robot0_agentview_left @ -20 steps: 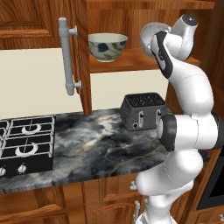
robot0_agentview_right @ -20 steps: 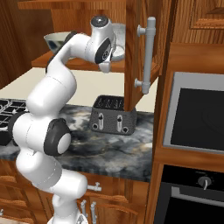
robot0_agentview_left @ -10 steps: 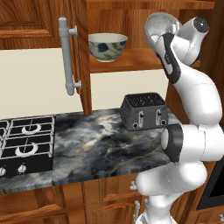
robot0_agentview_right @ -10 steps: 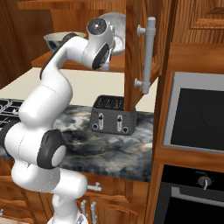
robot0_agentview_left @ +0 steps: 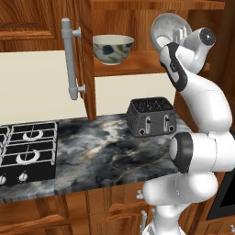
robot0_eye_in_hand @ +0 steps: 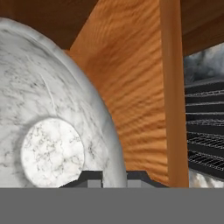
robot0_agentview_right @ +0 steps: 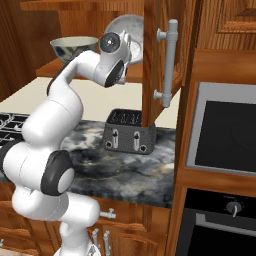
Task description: Open the cabinet. Pick the bowls from the counter and place them in the cabinet. Then close the cabinet.
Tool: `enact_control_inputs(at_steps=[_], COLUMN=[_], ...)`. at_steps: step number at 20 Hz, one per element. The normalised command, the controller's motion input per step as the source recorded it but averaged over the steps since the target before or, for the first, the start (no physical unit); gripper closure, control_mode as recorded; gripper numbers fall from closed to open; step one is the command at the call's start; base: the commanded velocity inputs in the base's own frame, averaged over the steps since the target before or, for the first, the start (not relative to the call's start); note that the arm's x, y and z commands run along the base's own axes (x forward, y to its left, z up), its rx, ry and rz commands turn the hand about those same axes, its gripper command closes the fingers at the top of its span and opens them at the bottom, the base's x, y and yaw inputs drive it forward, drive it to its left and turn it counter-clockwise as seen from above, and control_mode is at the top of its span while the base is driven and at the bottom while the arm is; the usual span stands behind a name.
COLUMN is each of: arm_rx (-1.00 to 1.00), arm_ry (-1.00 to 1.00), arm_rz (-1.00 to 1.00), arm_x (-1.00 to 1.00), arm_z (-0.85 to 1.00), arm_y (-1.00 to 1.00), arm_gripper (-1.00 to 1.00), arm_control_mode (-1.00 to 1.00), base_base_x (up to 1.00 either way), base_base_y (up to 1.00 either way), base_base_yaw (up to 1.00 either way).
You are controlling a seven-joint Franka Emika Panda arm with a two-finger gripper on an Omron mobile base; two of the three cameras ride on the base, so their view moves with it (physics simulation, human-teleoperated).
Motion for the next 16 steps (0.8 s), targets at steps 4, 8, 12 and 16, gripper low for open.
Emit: enact_control_inputs(at_steps=[4,8,12,16], arm_rx=[0.0,-0.06,-0.02,-0.02], arm_ry=[0.04,0.11,0.02,0.08], arm_rz=[0.0,0.0,0.0,0.0], arm_x=[-0.16,-0.34,-0.43,-0.19], arm_z=[0.35,0.44,0.12,0.0], arm_y=[0.0,0.0,0.0,0.0], arm_gripper=[1.0,1.0,1.0,1.0], arm_control_mode=[-1.0,-1.0,-1.0,-1.0], base_base_x=[0.0,0.0,0.0,0.0], base_base_y=[0.0,0.0,0.0,0.0], base_base_yaw=[0.0,0.0,0.0,0.0])
